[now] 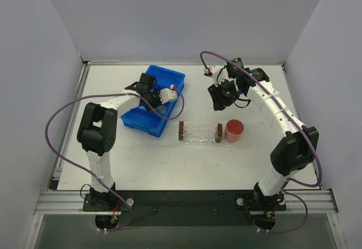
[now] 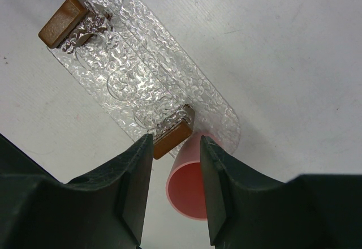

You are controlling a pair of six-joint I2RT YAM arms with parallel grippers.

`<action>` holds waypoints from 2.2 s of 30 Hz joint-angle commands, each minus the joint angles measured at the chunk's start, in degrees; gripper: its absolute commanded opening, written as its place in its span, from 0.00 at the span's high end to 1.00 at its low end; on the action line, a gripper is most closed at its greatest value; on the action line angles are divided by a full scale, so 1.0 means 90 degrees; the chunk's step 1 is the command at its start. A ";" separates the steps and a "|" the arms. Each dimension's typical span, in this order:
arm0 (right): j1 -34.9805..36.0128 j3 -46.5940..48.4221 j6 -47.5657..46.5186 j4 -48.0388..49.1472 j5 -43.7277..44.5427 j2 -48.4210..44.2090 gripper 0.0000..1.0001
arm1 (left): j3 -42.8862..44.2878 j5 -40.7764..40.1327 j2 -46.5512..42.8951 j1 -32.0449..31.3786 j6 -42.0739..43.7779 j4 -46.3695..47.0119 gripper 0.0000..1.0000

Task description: Prepare toiletry sets of a toothbrush and toothpaste on the tray

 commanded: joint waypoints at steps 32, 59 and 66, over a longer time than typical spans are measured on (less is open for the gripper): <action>0.0013 -0.0089 -0.0022 -0.0120 -0.0200 0.0047 0.65 | 0.1090 0.1089 -0.0284 0.0258 -0.0824 -0.1167 0.59; 0.0013 -0.0158 -0.0071 -0.0110 -0.0161 0.0057 0.65 | 0.1179 0.1900 -0.0430 -0.0026 0.0377 -0.1762 0.57; 0.0004 -0.0167 -0.0062 -0.0110 -0.0200 0.0057 0.65 | 0.0935 0.2612 -0.0586 0.0237 0.0876 -0.1997 0.60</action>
